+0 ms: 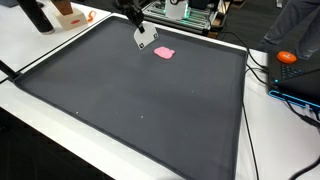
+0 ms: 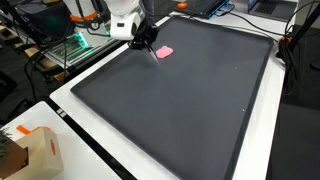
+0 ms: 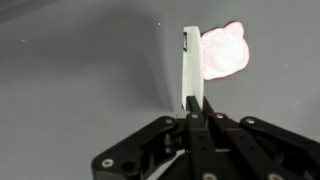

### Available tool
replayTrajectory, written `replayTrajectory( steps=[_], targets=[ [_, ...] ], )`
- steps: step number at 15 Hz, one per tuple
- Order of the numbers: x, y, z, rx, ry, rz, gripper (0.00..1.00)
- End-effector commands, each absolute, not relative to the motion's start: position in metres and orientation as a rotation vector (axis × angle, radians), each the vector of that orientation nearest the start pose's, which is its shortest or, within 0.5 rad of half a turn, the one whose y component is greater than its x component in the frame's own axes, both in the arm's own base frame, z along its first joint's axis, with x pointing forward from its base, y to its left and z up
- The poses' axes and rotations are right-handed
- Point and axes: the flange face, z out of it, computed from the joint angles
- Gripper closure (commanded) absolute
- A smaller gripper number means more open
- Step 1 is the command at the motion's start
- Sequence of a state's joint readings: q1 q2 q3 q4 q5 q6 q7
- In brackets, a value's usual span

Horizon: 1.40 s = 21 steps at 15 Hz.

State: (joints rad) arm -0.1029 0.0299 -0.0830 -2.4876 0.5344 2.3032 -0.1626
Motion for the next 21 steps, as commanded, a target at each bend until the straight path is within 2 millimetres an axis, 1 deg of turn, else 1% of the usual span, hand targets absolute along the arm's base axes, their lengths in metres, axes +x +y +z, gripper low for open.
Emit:
replayTrajectory(
  steps=[1,8,12,17,21],
  targets=[
    [0.429,-0.072,0.258,-2.703,0.565,0.162,0.99],
    [0.418,-0.059,0.259,-2.776,0.437,0.123,0.99],
    [0.414,-0.046,0.268,-2.818,0.31,0.093,0.99],
    [0.407,-0.015,0.292,-2.922,0.114,0.04,0.99],
    [0.401,0.019,0.321,-3.013,-0.093,-0.019,0.99]
  ],
)
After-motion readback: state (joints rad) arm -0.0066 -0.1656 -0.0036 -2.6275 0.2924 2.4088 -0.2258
